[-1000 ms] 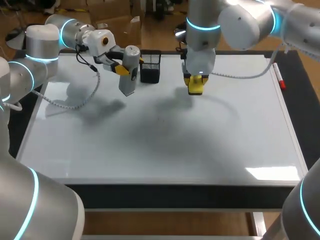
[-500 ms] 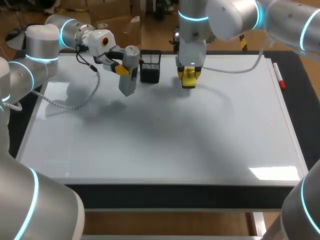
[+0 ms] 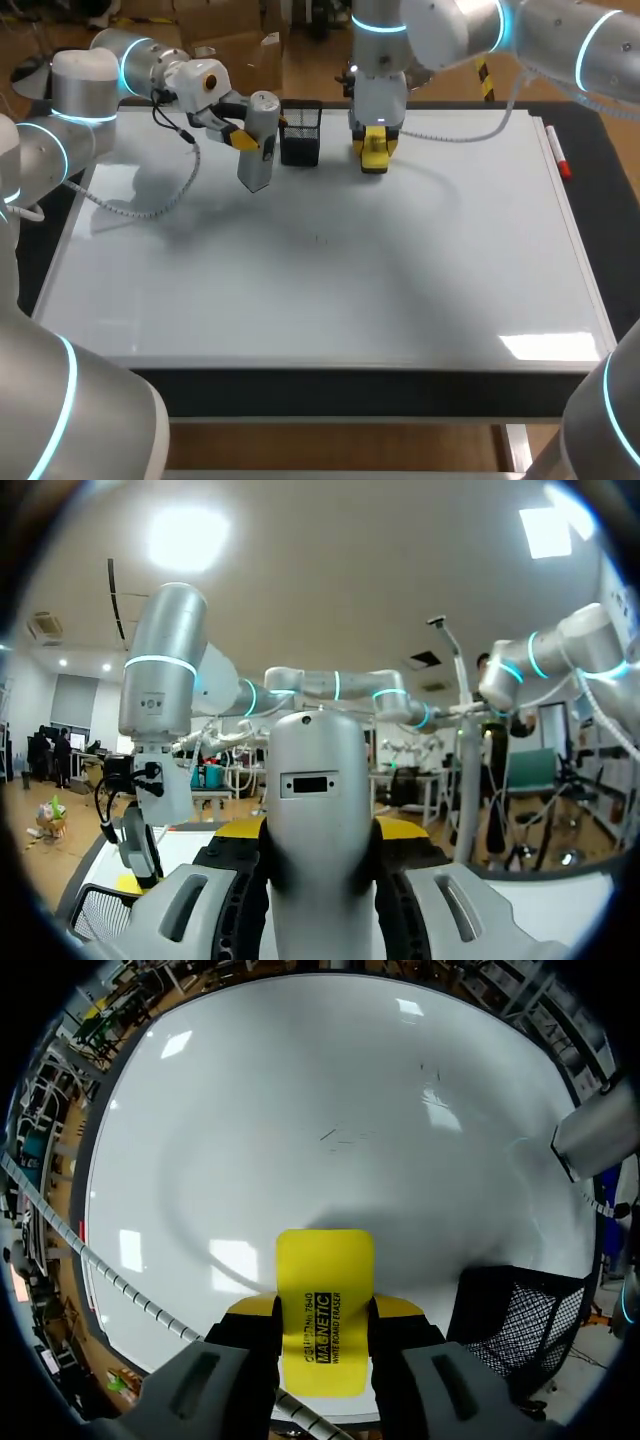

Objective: Pick up the inspection probe, press it on each red-marked spot on the whiteboard one by one, put down the probe, pick up the eraser, and wipe off all the red marks.

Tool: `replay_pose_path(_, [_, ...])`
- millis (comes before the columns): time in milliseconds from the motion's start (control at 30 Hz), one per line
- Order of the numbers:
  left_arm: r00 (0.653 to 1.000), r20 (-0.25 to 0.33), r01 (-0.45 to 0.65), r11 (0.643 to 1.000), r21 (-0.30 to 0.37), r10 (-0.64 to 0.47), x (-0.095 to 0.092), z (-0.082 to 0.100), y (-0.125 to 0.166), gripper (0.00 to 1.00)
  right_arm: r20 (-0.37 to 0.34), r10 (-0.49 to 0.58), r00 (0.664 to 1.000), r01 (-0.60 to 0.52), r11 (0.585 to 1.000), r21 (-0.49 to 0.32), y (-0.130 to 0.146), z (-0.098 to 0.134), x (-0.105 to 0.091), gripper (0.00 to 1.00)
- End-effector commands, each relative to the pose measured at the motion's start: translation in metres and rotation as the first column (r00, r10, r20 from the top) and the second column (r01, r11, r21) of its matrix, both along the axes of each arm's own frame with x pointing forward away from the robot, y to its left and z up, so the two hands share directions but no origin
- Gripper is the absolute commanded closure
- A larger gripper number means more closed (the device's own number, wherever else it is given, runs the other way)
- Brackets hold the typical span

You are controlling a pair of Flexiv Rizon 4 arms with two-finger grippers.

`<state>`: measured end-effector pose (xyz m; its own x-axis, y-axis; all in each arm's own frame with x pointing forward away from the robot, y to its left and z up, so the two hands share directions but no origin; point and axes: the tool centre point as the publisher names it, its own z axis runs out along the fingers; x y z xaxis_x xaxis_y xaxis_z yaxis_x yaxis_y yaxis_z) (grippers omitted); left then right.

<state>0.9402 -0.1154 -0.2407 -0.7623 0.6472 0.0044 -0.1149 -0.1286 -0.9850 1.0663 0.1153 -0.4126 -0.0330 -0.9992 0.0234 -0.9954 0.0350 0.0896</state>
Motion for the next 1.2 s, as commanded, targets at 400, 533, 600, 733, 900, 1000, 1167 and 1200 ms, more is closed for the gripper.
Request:
replay_pose_path(400, [0.996, 0.006, 0.089, 0.996, -0.014, -0.089, 0.008, -0.002, 0.001, 1.00, -0.006, 0.002, 1.000, -0.002, 1.000, -0.018, -0.004, -0.006, 0.004, 0.38])
replay_pose_path(533, [0.996, 0.006, 0.089, 0.996, -0.014, -0.089, 0.008, -0.002, 0.001, 1.00, -0.003, -0.023, 1.000, 0.023, 0.999, -0.026, -0.011, -0.003, 0.002, 0.00])
replay_pose_path(600, [0.996, 0.006, 0.089, 0.996, -0.014, -0.089, 0.008, -0.002, 0.001, 1.00, 0.000, -0.033, 0.999, 0.033, 0.999, -0.025, -0.014, -0.001, 0.000, 0.00])
replay_pose_path(733, [0.996, 0.006, 0.089, 0.996, -0.014, -0.089, 0.008, -0.002, 0.001, 1.00, 0.013, -0.079, 0.997, 0.079, 0.997, -0.016, -0.025, 0.006, -0.005, 0.00])
replay_pose_path(900, [0.996, 0.006, 0.089, 0.996, -0.014, -0.089, 0.008, -0.002, 0.001, 1.00, 0.032, -0.178, 0.984, 0.177, 0.984, 0.022, -0.041, 0.020, -0.019, 0.00])
replay_pose_path(1000, [0.996, 0.006, 0.089, 0.996, -0.014, -0.089, 0.008, -0.002, 0.001, 1.00, 0.040, -0.266, 0.963, 0.264, 0.963, 0.049, -0.053, 0.030, -0.027, 0.00])
replay_pose_path(1167, [0.996, 0.006, 0.089, 0.996, -0.014, -0.089, 0.008, -0.002, 0.001, 1.00, 0.043, -0.436, 0.899, 0.431, 0.897, 0.095, -0.079, 0.047, -0.034, 0.00])
replay_pose_path(1200, [0.996, 0.006, 0.089, 0.996, -0.014, -0.089, 0.008, -0.002, 0.001, 1.00, 0.047, -0.457, 0.888, 0.451, 0.887, 0.101, -0.083, 0.051, -0.036, 0.00])
